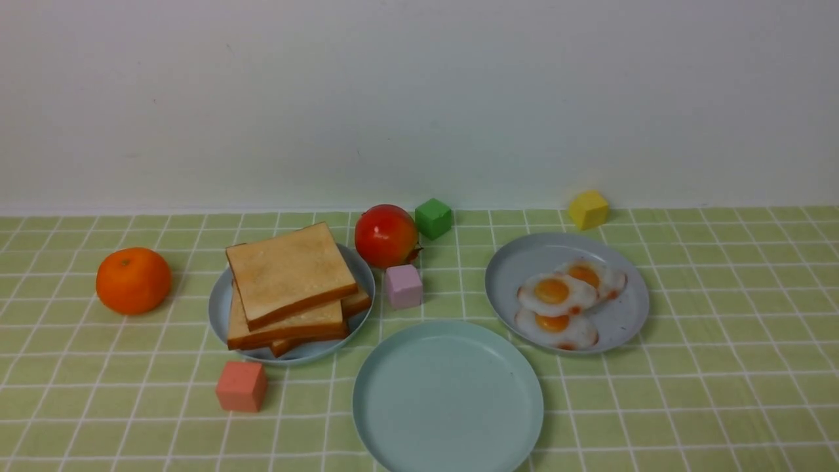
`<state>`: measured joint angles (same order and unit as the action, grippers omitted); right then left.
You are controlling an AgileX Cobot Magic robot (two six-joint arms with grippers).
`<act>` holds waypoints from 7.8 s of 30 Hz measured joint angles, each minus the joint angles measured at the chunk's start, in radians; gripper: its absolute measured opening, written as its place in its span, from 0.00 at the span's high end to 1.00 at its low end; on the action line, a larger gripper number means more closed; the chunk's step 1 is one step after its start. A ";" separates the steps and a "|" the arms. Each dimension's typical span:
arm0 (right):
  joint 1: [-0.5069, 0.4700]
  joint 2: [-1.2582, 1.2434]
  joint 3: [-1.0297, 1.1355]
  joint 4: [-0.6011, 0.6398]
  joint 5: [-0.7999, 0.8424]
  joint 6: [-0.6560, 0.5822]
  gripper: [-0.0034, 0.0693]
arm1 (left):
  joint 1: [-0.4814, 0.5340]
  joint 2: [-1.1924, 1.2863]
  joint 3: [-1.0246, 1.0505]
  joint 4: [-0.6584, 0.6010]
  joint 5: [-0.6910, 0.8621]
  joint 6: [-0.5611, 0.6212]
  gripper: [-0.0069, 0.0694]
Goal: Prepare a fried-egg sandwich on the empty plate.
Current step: Use the left arm to grab a slice of bread, then use the left arm to put a slice of bread into the empty plate in the middle, then use the right arm to grab a fried egg
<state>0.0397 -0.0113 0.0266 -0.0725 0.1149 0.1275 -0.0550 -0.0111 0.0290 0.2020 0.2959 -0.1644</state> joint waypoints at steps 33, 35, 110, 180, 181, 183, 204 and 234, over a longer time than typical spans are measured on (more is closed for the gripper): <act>0.000 0.246 -0.542 0.007 -0.416 0.315 0.62 | 0.000 0.204 -0.496 -0.322 -0.548 -0.412 0.60; 0.000 0.318 -0.636 0.007 -0.333 0.316 0.62 | 0.000 0.284 -0.605 -0.322 -0.391 -0.415 0.60; 0.171 0.907 -0.909 0.223 0.795 -0.020 0.62 | -0.008 1.773 -1.474 -0.595 0.527 0.010 0.84; 0.000 1.981 -1.040 1.787 0.317 -0.951 0.41 | -0.367 1.544 -1.358 -0.860 0.556 0.721 0.93; 0.000 1.988 -1.042 1.788 0.321 -0.960 0.41 | -0.367 1.544 -1.358 -0.860 0.556 0.721 0.93; 0.000 1.997 -1.046 1.792 0.325 -0.969 0.42 | -0.367 1.544 -1.358 -0.860 0.557 0.721 0.93; 0.000 2.024 -1.056 1.813 0.353 -0.980 0.95 | -0.367 1.544 -1.358 -0.860 0.591 0.721 0.93; 0.000 2.007 -1.056 1.802 0.376 -1.005 0.44 | -0.367 1.544 -1.358 -0.860 0.587 0.721 0.92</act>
<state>0.0400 1.9961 -1.0298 1.7292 0.4914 -0.8776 -0.4215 1.5334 -1.3295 -0.6578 0.8829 0.5570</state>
